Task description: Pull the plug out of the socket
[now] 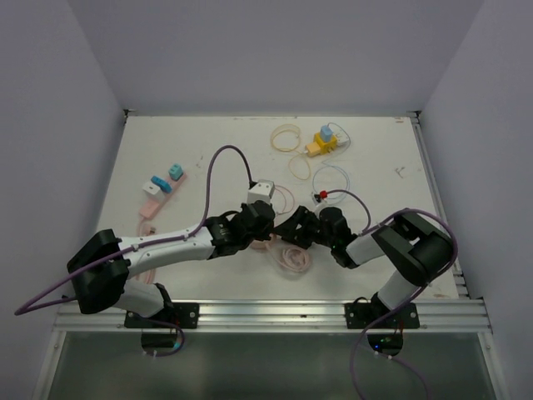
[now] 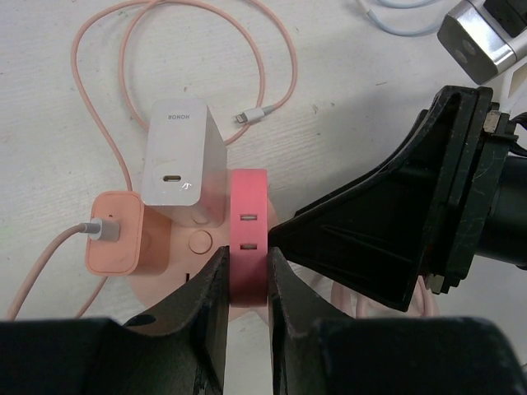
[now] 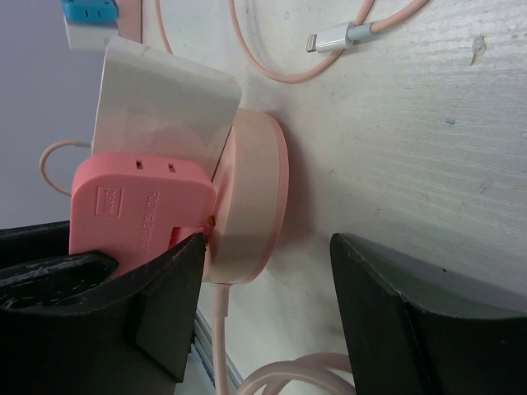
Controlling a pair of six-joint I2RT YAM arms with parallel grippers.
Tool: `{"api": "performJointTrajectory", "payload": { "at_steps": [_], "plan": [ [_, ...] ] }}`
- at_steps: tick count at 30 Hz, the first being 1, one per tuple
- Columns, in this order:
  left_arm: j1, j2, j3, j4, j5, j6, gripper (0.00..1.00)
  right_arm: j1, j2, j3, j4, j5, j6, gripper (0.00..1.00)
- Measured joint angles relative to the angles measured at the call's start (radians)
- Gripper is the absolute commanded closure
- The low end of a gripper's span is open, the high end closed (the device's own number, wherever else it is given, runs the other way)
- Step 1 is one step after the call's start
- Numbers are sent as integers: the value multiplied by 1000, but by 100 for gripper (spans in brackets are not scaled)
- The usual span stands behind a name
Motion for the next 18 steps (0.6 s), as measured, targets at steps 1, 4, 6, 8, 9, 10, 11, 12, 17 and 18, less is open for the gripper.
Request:
{"api": "performJointTrajectory", "payload": {
  "at_steps": [1,4,6,8,9,10,11,12,17,18],
  "plan": [
    [0,-1,-3,1,0,0,100,0,12,0,13,-4,5,36],
    [0,-3,-9,1,-1,-1,100,0,49,0,61,-23,19,40],
    [0,-7,-13,4,-3,-4,100,0,77,0,101,-34,30,46],
    [0,-15,-25,8,-3,-10,100,0,102,0,140,-51,42,48],
    [0,-18,-29,10,-4,-11,100,2,113,-1,160,-58,48,50],
    [0,-23,-34,13,-6,-12,100,2,128,-1,186,-67,56,50],
    [0,-26,-39,14,-7,-14,100,2,134,-1,197,-70,59,52],
    [0,-31,-43,15,-8,-18,100,2,146,-2,219,-75,64,53],
    [0,-47,-57,22,-16,-29,100,3,182,-6,296,-91,82,51],
    [0,-49,-58,22,-18,-30,100,3,187,-7,307,-95,84,50]
  ]
}}
